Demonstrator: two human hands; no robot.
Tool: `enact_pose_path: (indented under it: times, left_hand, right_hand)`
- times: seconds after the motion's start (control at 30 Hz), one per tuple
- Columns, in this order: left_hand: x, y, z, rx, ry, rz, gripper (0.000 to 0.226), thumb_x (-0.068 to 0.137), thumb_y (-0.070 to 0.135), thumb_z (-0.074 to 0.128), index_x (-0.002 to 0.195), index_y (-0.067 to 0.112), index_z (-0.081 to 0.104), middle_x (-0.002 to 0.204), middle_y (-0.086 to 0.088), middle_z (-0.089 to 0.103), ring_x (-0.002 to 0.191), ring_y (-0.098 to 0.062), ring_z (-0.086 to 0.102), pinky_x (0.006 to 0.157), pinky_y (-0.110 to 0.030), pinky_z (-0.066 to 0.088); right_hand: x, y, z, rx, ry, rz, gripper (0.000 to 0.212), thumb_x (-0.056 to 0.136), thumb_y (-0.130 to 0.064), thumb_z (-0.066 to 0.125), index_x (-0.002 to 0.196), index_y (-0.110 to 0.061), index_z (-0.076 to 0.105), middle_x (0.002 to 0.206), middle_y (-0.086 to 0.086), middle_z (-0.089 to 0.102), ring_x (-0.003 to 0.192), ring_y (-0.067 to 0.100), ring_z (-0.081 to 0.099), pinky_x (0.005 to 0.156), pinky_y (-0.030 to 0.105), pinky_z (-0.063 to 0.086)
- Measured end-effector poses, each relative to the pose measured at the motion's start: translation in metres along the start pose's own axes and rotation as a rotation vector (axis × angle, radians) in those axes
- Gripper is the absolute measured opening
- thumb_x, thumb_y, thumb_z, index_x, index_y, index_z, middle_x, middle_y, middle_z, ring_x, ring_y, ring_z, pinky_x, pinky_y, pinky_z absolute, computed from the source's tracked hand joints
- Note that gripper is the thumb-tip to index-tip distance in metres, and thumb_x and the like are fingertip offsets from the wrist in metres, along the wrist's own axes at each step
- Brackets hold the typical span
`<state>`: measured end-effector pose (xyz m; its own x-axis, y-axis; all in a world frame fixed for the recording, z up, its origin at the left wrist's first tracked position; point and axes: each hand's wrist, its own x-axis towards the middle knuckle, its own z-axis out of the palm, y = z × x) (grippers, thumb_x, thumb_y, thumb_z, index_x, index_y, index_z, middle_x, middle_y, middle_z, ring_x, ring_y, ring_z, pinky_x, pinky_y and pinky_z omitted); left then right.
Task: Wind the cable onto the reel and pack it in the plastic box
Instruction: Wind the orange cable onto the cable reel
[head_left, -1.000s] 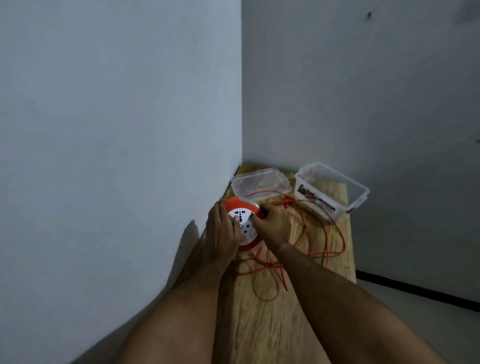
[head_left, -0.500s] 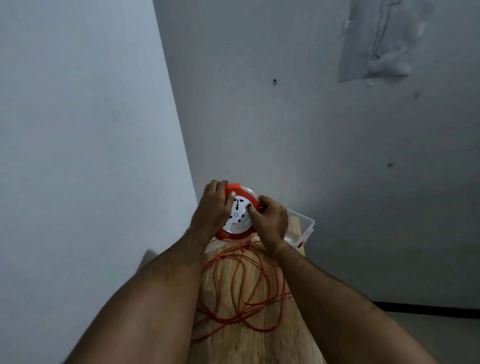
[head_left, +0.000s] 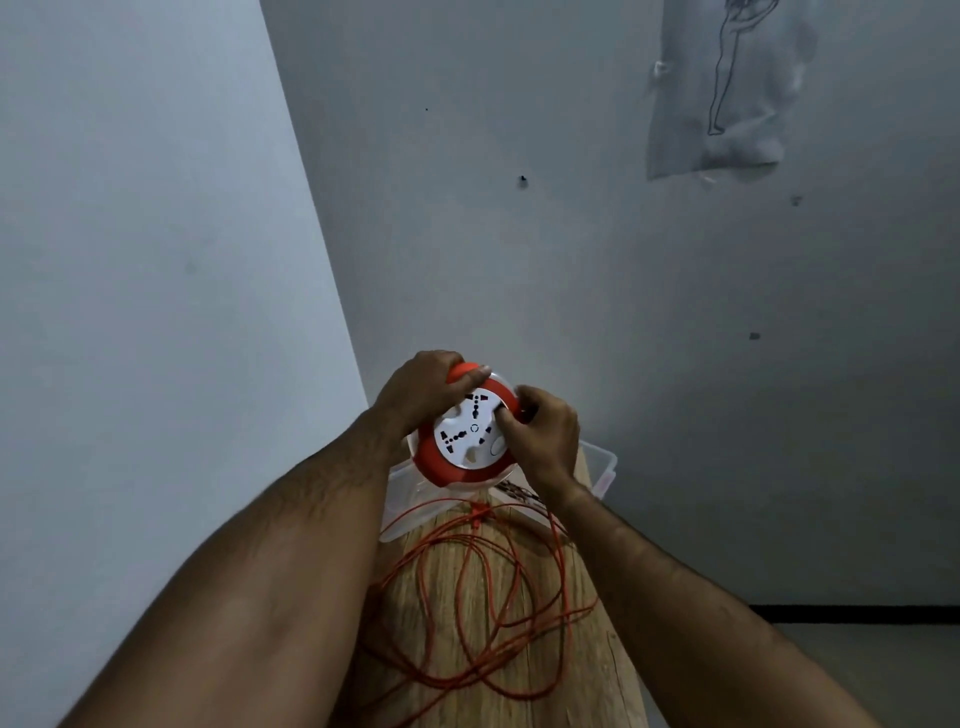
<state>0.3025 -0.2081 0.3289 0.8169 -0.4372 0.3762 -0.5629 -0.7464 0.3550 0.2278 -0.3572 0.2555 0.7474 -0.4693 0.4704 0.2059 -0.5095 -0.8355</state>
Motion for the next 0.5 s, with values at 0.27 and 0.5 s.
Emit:
enact_pose_path:
  times: [0.27,0.5]
  left_hand:
    - [0.016,-0.027,-0.008,-0.075,-0.032,0.014,0.051,0.093,0.065,0.053,0.087,0.016,0.068,0.078,0.000,0.068,0.072,-0.016,0.065,0.080,-0.041,0.058]
    - [0.022,-0.041,-0.013,-0.124,-0.072,0.053,0.060,0.087,0.072,0.048,0.088,0.016,0.070,0.080,0.000,0.070,0.073,-0.016,0.068,0.082,-0.044,0.060]
  right_hand:
    - [-0.023,-0.020,0.017,-0.516,-0.044,-0.646,0.065,0.079,-0.033,0.065,0.139,-0.011,0.051,0.134,0.019,0.052,0.105,0.030,0.059,0.081,0.041,0.050]
    - [-0.024,-0.029,0.041,-0.824,-0.191,-0.687,0.077,0.074,-0.038,0.078,0.142,-0.018,0.047,0.144,0.025,0.045,0.122,0.039,0.054,0.090,0.049,0.050]
